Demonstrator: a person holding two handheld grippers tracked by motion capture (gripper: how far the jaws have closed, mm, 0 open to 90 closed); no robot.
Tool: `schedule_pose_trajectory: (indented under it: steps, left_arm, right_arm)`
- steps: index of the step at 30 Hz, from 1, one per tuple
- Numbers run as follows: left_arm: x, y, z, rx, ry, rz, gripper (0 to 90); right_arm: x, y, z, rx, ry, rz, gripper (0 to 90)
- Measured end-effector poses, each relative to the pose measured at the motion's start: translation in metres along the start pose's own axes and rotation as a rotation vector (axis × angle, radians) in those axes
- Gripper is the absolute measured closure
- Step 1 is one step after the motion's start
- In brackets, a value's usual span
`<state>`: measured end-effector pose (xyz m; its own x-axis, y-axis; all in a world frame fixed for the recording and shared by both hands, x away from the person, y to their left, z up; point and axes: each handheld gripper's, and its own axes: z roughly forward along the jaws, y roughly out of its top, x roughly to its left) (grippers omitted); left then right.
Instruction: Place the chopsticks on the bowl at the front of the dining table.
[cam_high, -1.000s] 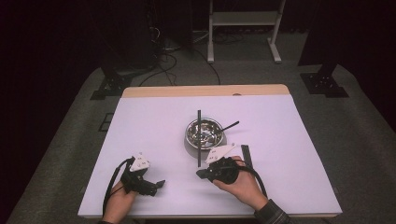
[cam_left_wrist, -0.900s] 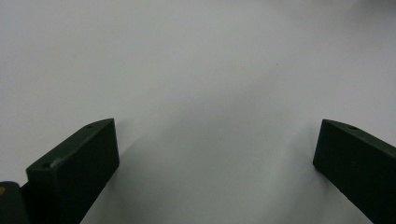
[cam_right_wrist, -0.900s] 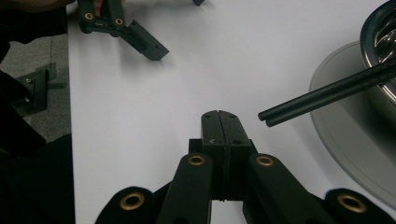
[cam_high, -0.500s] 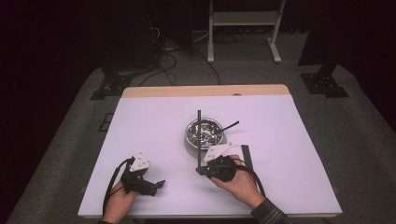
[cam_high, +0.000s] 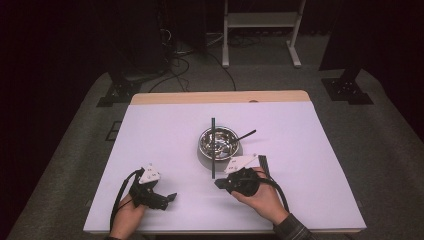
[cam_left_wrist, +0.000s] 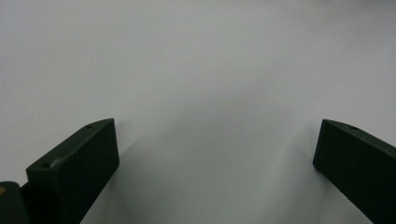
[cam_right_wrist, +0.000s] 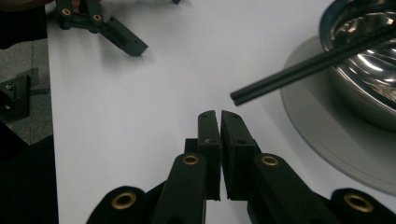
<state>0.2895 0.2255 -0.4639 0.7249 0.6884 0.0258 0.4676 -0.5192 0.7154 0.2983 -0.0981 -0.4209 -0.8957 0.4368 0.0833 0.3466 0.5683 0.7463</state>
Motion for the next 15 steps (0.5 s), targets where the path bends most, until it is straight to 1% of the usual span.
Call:
schedule_pose_trajectory:
  steps: [4, 7, 15]
  left_arm:
    - [0.000, 0.000, 0.000, 0.000, 0.000, 0.000, 0.0]
    - [0.000, 0.000, 0.000, 0.000, 0.000, 0.000, 0.0]
    - [0.000, 0.000, 0.000, 0.000, 0.000, 0.000, 0.0]
  right_arm:
    - [-0.008, -0.007, -0.011, -0.007, -0.028, 0.023, 78.7]
    - [-0.015, -0.013, -0.020, -0.020, -0.055, 0.040, 72.1]
    - [-0.035, -0.030, -0.042, -0.048, -0.145, 0.096, 49.5]
